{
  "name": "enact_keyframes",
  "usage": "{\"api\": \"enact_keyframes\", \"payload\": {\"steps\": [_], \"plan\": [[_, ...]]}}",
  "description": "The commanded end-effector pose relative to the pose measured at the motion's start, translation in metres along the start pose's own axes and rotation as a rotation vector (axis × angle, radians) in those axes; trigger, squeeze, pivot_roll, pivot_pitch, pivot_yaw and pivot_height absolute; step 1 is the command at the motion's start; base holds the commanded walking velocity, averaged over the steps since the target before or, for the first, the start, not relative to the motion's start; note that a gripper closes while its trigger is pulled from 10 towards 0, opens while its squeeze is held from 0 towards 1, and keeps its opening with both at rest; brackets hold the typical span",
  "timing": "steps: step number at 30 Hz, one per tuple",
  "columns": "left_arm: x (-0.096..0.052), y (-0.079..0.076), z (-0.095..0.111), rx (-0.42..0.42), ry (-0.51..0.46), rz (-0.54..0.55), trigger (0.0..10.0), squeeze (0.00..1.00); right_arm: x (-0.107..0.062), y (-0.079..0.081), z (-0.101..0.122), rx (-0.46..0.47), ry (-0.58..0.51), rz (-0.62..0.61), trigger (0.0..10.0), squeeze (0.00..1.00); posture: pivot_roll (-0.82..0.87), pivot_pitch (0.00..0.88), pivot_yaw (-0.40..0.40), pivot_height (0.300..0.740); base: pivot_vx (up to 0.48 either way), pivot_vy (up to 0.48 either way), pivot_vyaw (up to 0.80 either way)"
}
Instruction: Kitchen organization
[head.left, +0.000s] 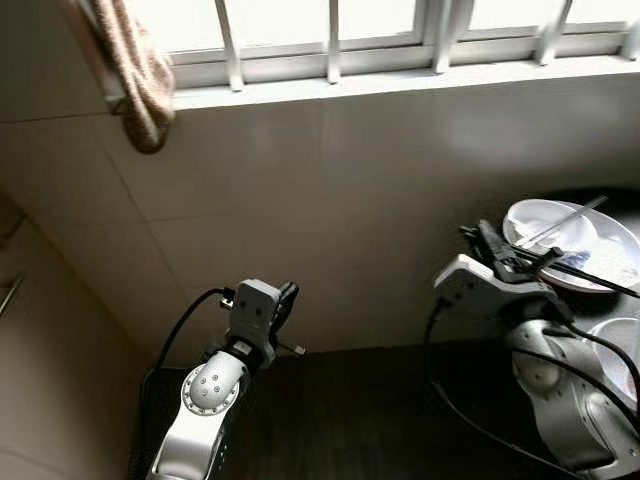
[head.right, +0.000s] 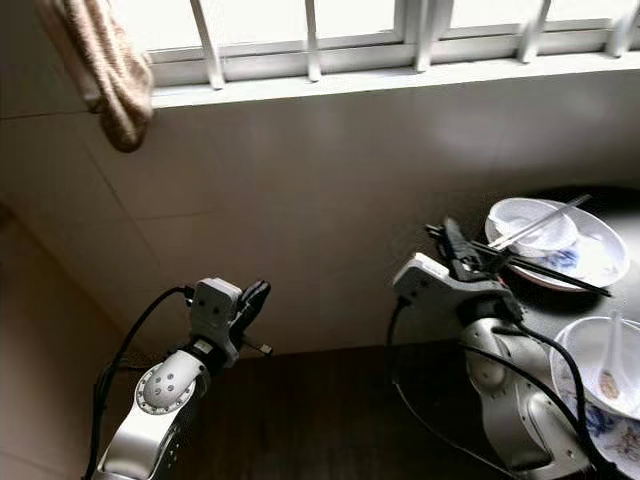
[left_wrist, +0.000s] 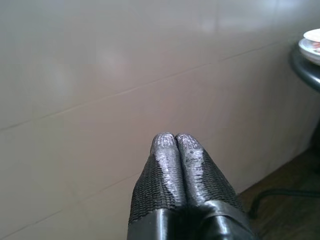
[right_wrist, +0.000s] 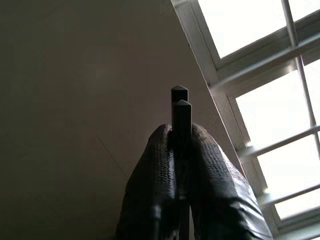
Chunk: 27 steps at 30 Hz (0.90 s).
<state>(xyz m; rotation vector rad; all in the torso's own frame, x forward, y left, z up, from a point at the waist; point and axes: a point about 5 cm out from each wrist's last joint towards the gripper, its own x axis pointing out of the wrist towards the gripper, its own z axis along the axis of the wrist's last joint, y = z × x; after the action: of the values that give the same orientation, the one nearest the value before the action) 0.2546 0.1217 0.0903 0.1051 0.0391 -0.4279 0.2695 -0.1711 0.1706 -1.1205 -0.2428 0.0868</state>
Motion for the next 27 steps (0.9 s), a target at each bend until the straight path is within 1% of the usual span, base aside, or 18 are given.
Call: {"api": "enact_keyframes", "payload": {"steps": [1,3,5,7,8,9,11,12,14,17,20,22,23,25,27], "plan": [[0.000,0.002,-0.001,0.009,-0.001,0.009,10.0,0.00,0.002,0.000,0.012,0.046,-0.062,0.014,10.0,0.00,-0.01,0.000,0.018,0.740,0.000,0.000,0.79],[0.000,0.002,0.000,0.011,-0.002,0.011,10.0,0.00,0.003,0.001,0.016,0.052,-0.081,0.021,10.0,0.00,-0.01,0.000,0.018,0.740,0.000,0.000,0.79],[-0.001,0.003,0.000,0.015,-0.004,0.016,10.0,0.00,0.005,0.006,0.022,0.079,-0.105,0.036,10.0,0.00,0.00,0.000,0.014,0.740,0.000,0.000,0.79],[-0.001,0.004,0.000,0.022,-0.007,0.023,10.0,0.00,0.005,0.009,0.026,0.126,-0.122,0.052,10.0,0.00,0.01,0.000,0.014,0.740,0.000,0.000,0.79],[-0.001,0.004,0.000,0.022,-0.007,0.023,10.0,0.00,0.005,0.009,0.026,0.126,-0.122,0.052,10.0,0.00,0.01,0.000,0.014,0.740,0.000,0.000,0.79],[-0.001,0.005,0.001,0.025,-0.011,0.028,10.0,0.00,0.006,0.010,0.029,0.180,-0.127,0.059,10.0,0.00,0.01,0.000,0.016,0.740,0.000,0.000,0.79],[-0.001,0.005,0.002,0.027,-0.015,0.029,10.0,0.00,0.007,0.010,0.030,0.256,-0.122,0.061,10.0,0.00,0.01,0.000,0.017,0.740,0.000,0.000,0.79],[-0.001,0.005,0.002,0.027,-0.015,0.029,10.0,0.00,0.007,0.010,0.030,0.256,-0.122,0.061,10.0,0.00,0.01,0.000,0.017,0.740,0.000,0.000,0.79],[-0.001,0.005,0.003,0.029,-0.020,0.029,10.0,0.00,0.007,0.010,0.031,0.318,-0.121,0.063,10.0,0.00,0.01,0.000,0.020,0.740,0.000,0.000,0.79],[-0.001,0.006,0.004,0.030,-0.023,0.031,10.0,0.00,0.007,0.010,0.030,0.376,-0.107,0.062,10.0,0.00,0.01,0.000,0.021,0.740,0.000,0.000,0.79],[-0.001,0.006,0.005,0.032,-0.026,0.033,10.0,0.00,0.008,0.010,0.028,0.467,-0.086,0.046,10.0,0.00,0.01,0.000,0.021,0.740,0.000,0.000,0.79],[-0.001,0.006,0.006,0.034,-0.028,0.035,10.0,0.00,0.009,0.009,0.025,0.549,-0.061,0.026,10.0,0.00,0.02,0.000,0.020,0.740,0.000,0.000,0.79],[-0.001,0.006,0.006,0.034,-0.028,0.035,10.0,0.00,0.009,0.009,0.025,0.549,-0.061,0.026,10.0,0.00,0.02,0.000,0.020,0.740,0.000,0.000,0.79],[-0.001,0.006,0.006,0.035,-0.030,0.036,10.0,0.00,0.009,0.009,0.023,0.589,-0.049,0.021,10.0,0.00,0.01,0.000,0.020,0.740,0.000,0.000,0.79],[-0.001,0.006,0.007,0.036,-0.032,0.038,10.0,0.00,0.009,0.009,0.018,0.667,-0.016,0.013,10.0,0.00,0.01,0.000,0.020,0.740,0.000,0.000,0.79]]}}
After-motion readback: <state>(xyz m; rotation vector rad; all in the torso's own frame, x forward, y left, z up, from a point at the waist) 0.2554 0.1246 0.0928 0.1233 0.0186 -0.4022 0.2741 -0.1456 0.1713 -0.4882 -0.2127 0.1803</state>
